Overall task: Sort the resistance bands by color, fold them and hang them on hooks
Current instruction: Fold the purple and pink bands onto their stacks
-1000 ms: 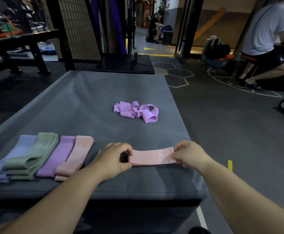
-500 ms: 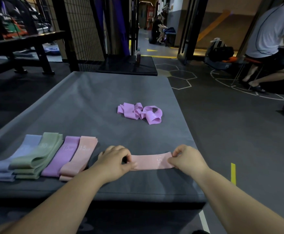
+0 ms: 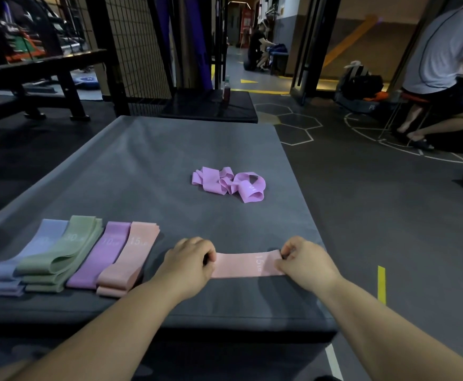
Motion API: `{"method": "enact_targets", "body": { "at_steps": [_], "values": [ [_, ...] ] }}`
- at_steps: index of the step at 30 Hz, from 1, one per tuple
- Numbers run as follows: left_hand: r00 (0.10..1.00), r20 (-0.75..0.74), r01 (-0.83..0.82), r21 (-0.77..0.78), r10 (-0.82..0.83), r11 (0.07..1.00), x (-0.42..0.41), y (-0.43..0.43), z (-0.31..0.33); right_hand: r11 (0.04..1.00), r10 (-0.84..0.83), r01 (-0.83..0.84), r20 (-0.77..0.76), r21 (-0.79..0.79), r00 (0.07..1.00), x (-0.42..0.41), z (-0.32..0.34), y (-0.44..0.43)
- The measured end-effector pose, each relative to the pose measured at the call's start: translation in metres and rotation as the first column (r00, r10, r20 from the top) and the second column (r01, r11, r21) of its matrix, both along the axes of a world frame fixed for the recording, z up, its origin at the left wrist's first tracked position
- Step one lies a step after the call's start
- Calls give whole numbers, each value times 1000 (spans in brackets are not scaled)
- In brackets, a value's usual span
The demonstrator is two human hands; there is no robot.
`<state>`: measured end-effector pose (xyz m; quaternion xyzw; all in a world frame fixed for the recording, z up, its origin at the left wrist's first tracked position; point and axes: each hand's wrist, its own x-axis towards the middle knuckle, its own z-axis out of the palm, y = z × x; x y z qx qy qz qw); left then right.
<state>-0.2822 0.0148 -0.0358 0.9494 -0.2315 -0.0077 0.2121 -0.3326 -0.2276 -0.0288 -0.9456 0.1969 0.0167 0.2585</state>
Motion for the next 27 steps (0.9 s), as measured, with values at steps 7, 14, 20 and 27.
{"method": "enact_targets", "body": {
  "at_steps": [7,14,20,27],
  "values": [
    [1000,-17,-19,-77,17,997,-1,-7,5,995,-11,4,63,102,998,-5,3,-1],
    [986,78,150,-7,-149,989,-15,-23,7,988,120,-91,252,-126,960,-12,1,6],
    [972,40,216,247,-232,945,-18,-28,-10,846,467,-422,70,-325,882,-16,-12,20],
    [973,-95,229,327,-209,917,-14,-21,-17,808,426,-463,-182,-365,886,-20,-18,22]
  ]
}}
